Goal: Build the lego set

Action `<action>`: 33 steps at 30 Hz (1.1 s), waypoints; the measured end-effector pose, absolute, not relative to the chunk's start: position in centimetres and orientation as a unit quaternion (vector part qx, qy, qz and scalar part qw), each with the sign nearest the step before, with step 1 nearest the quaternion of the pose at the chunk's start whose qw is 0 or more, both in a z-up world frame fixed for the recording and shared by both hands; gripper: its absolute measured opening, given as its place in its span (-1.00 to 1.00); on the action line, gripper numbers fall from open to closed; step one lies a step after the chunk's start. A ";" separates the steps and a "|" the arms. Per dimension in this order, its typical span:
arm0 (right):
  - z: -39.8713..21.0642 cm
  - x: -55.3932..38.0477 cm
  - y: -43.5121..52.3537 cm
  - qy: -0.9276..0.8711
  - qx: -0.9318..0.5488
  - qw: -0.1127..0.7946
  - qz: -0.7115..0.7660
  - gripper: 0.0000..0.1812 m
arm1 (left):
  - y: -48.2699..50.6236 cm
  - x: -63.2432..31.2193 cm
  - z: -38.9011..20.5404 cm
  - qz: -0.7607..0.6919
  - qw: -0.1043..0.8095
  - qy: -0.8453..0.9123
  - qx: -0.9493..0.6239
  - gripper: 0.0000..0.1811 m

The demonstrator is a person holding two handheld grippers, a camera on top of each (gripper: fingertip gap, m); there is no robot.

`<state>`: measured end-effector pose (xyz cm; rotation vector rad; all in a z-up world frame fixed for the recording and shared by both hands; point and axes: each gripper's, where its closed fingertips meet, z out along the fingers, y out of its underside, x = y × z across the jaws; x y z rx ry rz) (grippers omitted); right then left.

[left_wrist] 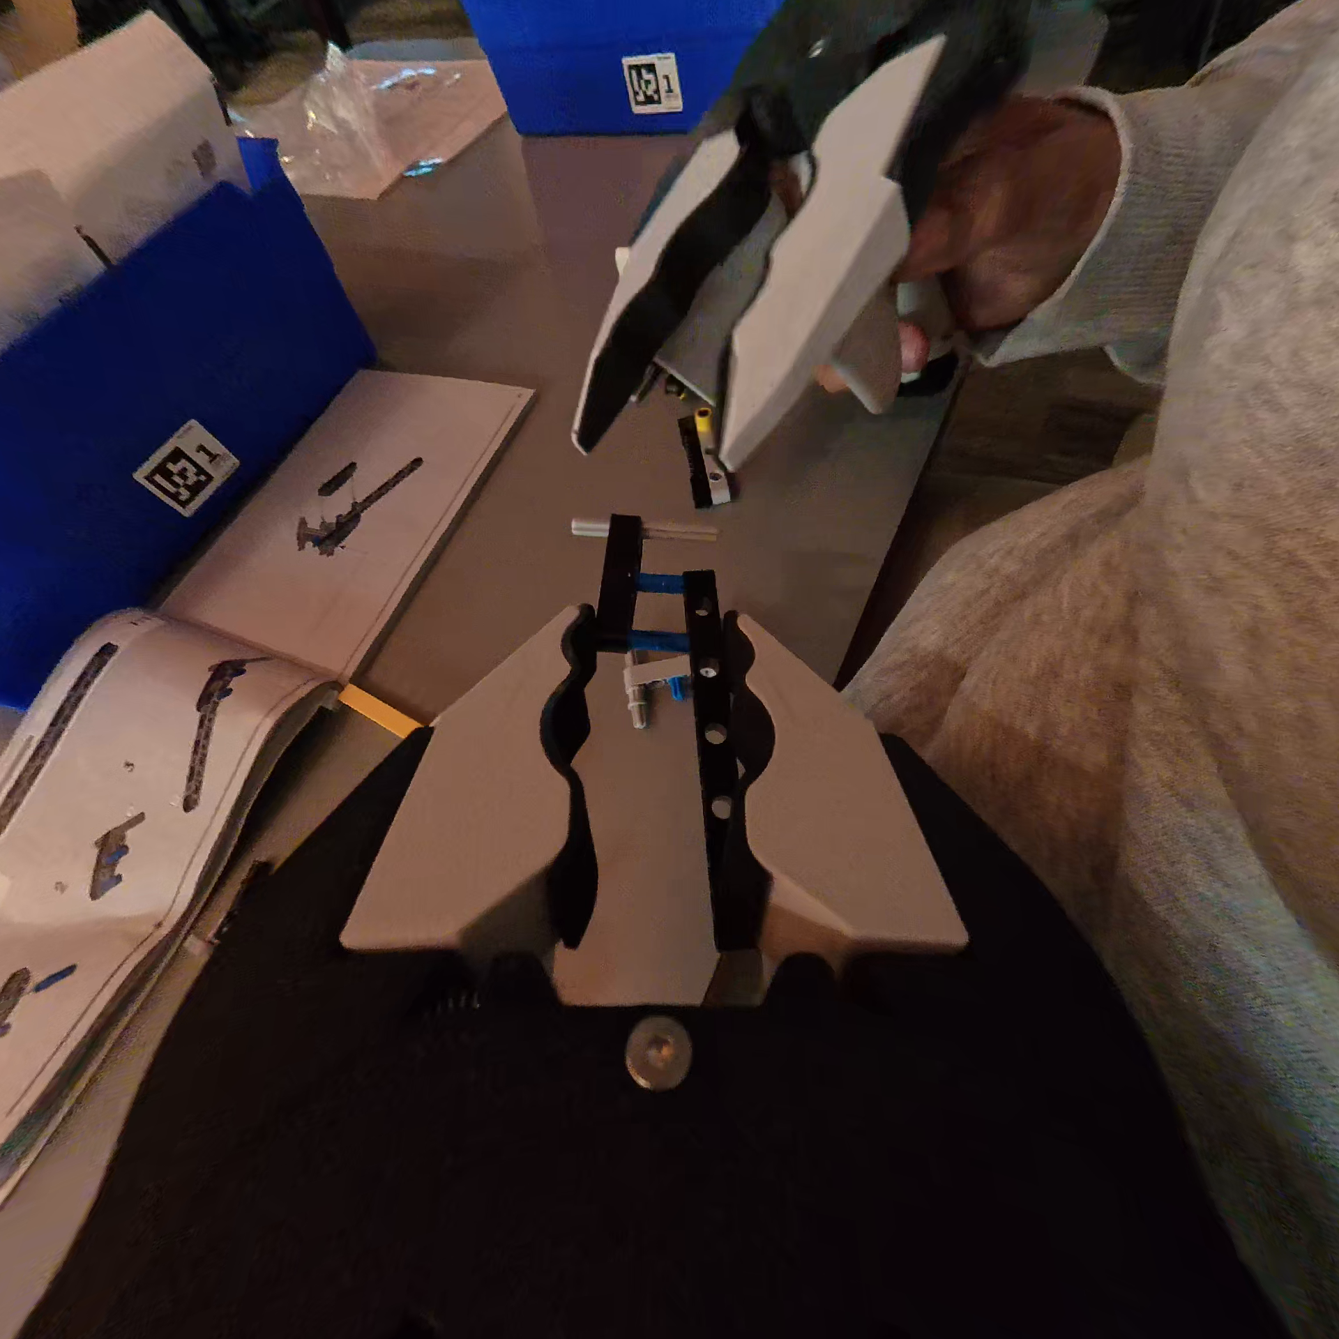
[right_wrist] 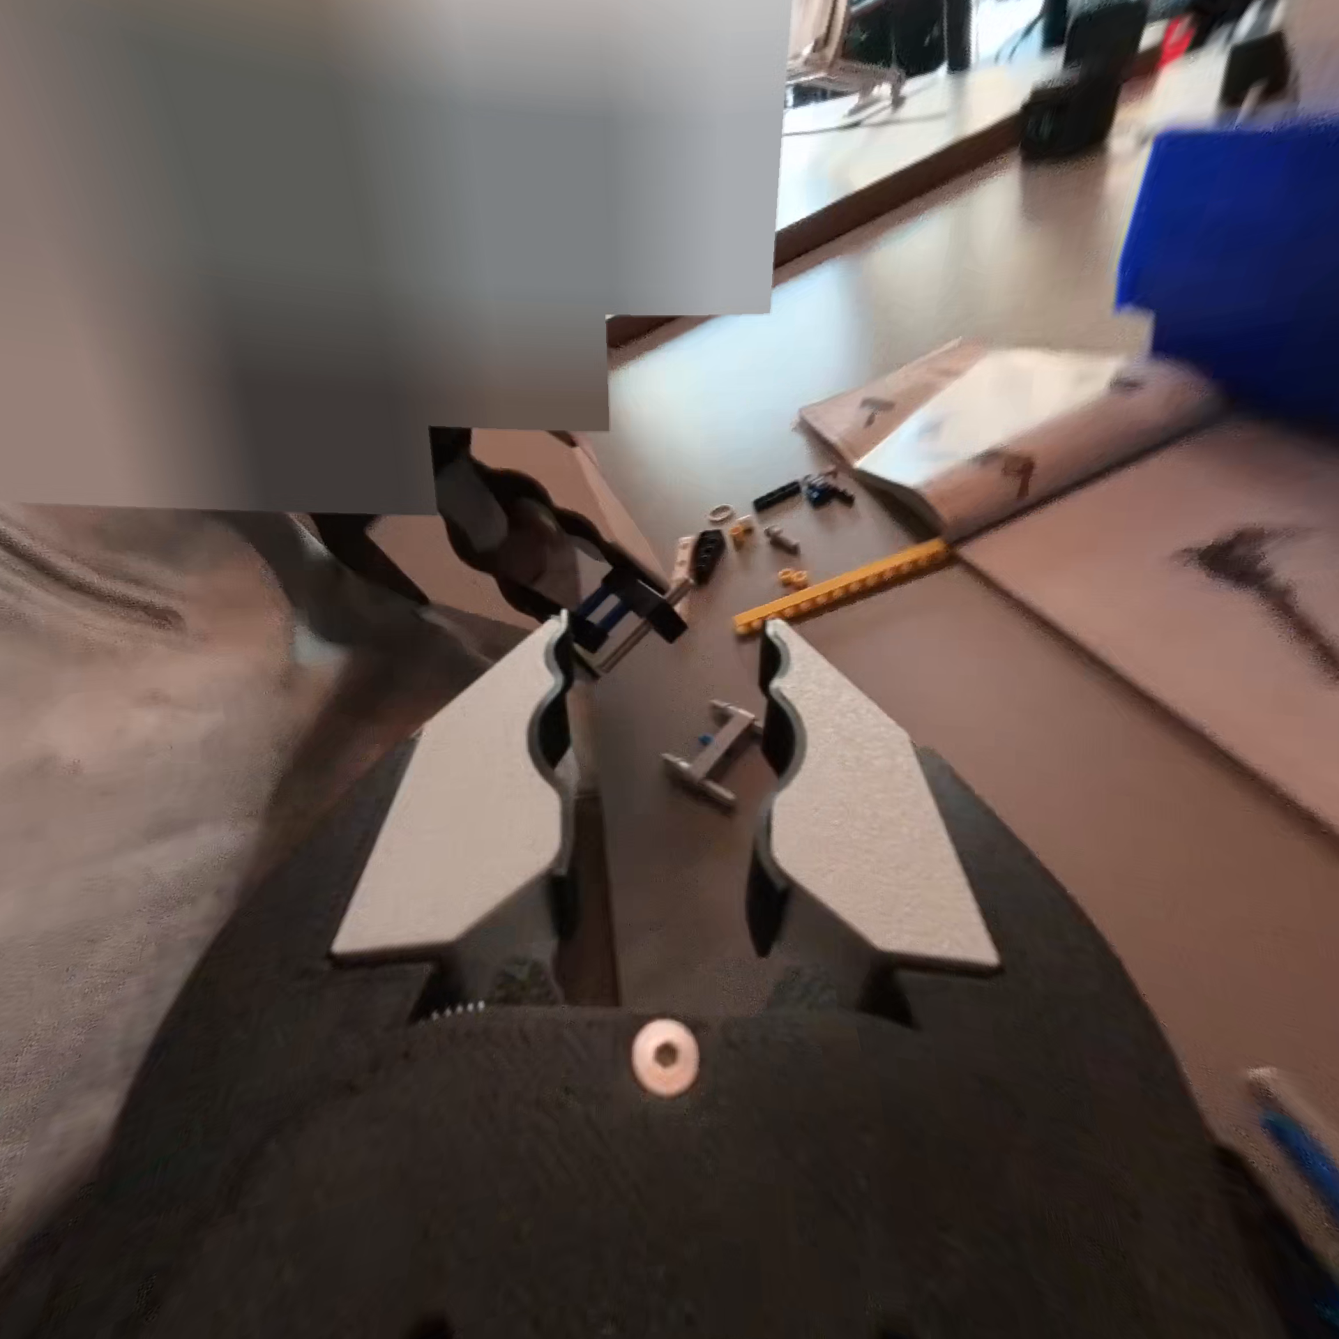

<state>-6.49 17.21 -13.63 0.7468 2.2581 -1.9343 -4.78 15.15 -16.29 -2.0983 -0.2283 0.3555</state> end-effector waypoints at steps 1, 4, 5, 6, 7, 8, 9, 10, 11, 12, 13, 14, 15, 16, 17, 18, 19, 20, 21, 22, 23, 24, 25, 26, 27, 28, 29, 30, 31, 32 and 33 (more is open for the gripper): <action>-13.6 -6.2 17.0 0.753 0.214 -0.004 -0.622 -0.42 | 15.2 -4.7 -16.4 0.140 0.480 -0.095 -0.861 -0.65; -14.1 -5.2 16.1 0.779 0.164 -0.046 -0.604 -0.49 | 15.5 -4.5 -16.4 0.131 0.482 -0.096 -0.861 -0.66; -13.9 -4.9 15.9 0.775 0.158 -0.037 -0.610 -0.50 | 15.5 -4.5 -16.4 0.129 0.483 -0.097 -0.861 -0.66; -13.7 -4.7 15.9 0.770 0.158 -0.026 -0.618 -0.50 | 15.5 -4.5 -16.4 0.126 0.484 -0.099 -0.860 -0.66; -13.4 -4.6 15.9 0.763 0.159 -0.014 -0.626 -0.50 | 15.5 -4.5 -16.3 0.122 0.487 -0.101 -0.859 -0.66; -13.2 -4.5 16.0 0.758 0.162 -0.002 -0.632 -0.53 | 15.5 -4.5 -16.2 0.120 0.491 -0.104 -0.857 -0.66; -13.1 -4.4 16.0 0.755 0.165 0.008 -0.635 -0.54 | 15.6 -4.5 -16.1 0.117 0.495 -0.107 -0.854 -0.66; -13.3 -4.3 15.9 0.755 0.166 0.016 -0.634 -0.55 | 15.6 -4.5 -15.9 0.115 0.500 -0.110 -0.851 -0.66; -13.4 -4.2 15.8 0.757 0.166 0.020 -0.631 -0.55 | 15.6 -4.4 -15.8 0.111 0.504 -0.111 -0.849 -0.66; -13.6 -4.1 15.7 0.760 0.165 0.022 -0.628 -0.55 | 15.7 -4.4 -15.6 0.109 0.507 -0.112 -0.847 -0.66; -13.7 -4.1 15.5 0.762 0.165 0.019 -0.626 -0.53 | 15.7 -4.4 -15.6 0.110 0.507 -0.114 -0.847 -0.66; -13.7 -4.1 15.5 0.763 0.163 0.014 -0.626 -0.53 | 15.6 -4.4 -15.6 0.109 0.507 -0.112 -0.848 -0.66; -13.7 -4.1 15.5 0.764 0.161 0.012 -0.625 -0.53 | 15.6 -4.3 -15.6 0.107 0.508 -0.112 -0.848 -0.66; -13.7 -4.0 15.5 0.764 0.160 0.012 -0.625 -0.54 | 15.6 -4.3 -15.6 0.105 0.508 -0.112 -0.847 -0.66; -13.7 -4.0 15.5 0.764 0.160 0.012 -0.624 -0.55 | 15.6 -4.2 -15.7 0.103 0.508 -0.112 -0.848 -0.66; -13.8 -4.0 15.5 0.765 0.160 0.013 -0.623 -0.56 | 15.6 -4.1 -15.7 0.102 0.507 -0.111 -0.849 -0.66; -13.8 -4.0 15.5 0.766 0.160 0.013 -0.622 -0.58 | 15.6 -4.1 -15.8 0.102 0.507 -0.109 -0.849 -0.66; -13.8 -4.0 15.5 0.766 0.159 0.014 -0.622 -0.58 | 15.6 -4.1 -15.8 0.101 0.506 -0.108 -0.850 -0.66; -13.8 -4.0 15.5 0.767 0.159 0.013 -0.622 -0.58 | 15.6 -4.1 -15.8 0.100 0.506 -0.109 -0.850 -0.66; -13.9 -4.0 15.5 0.767 0.159 0.013 -0.622 -0.57 | 15.6 -4.1 -15.8 0.101 0.505 -0.112 -0.850 -0.66; -13.9 -4.0 15.5 0.767 0.159 0.012 -0.621 -0.56 | 15.6 -4.2 -15.8 0.101 0.504 -0.113 -0.850 -0.66; -13.9 -4.0 15.5 0.768 0.159 0.011 -0.620 -0.56 | 15.6 -4.2 -15.9 0.100 0.503 -0.114 -0.851 -0.66; -14.0 -4.0 15.5 0.770 0.159 0.009 -0.618 -0.56 | 15.6 -4.2 -15.9 0.100 0.502 -0.114 -0.851 -0.66; -14.1 -4.0 15.5 0.772 0.158 0.005 -0.615 -0.56 | 15.6 -4.2 -16.0 0.099 0.501 -0.114 -0.852 -0.66; -14.2 -4.0 15.5 0.774 0.157 0.003 -0.613 -0.57 | 15.6 -4.2 -16.0 0.099 0.500 -0.114 -0.853 -0.66; -14.2 -4.0 15.5 0.775 0.156 0.001 -0.612 -0.57 | 15.6 -4.2 -16.0 0.099 0.501 -0.114 -0.852 -0.66; -14.1 -4.1 15.5 0.776 0.154 -0.003 -0.612 -0.59 | 15.6 -4.2 -16.0 0.099 0.502 -0.113 -0.852 -0.66; -14.1 -4.1 15.6 0.776 0.152 -0.009 -0.612 -0.61 | 15.6 -4.2 -15.9 0.099 0.503 -0.112 -0.851 -0.66; -14.1 -4.1 15.6 0.777 0.151 -0.013 -0.611 -0.63 | 15.7 -4.1 -15.9 0.100 0.504 -0.110 -0.851 -0.66; -14.1 -4.2 15.7 0.778 0.149 -0.016 -0.610 -0.65 | 15.7 -4.1 -15.9 0.102 0.504 -0.107 -0.851 -0.66; -14.1 -4.1 15.7 0.779 0.148 -0.016 -0.609 -0.64 | 15.7 -4.1 -15.9 0.105 0.503 -0.104 -0.852 -0.66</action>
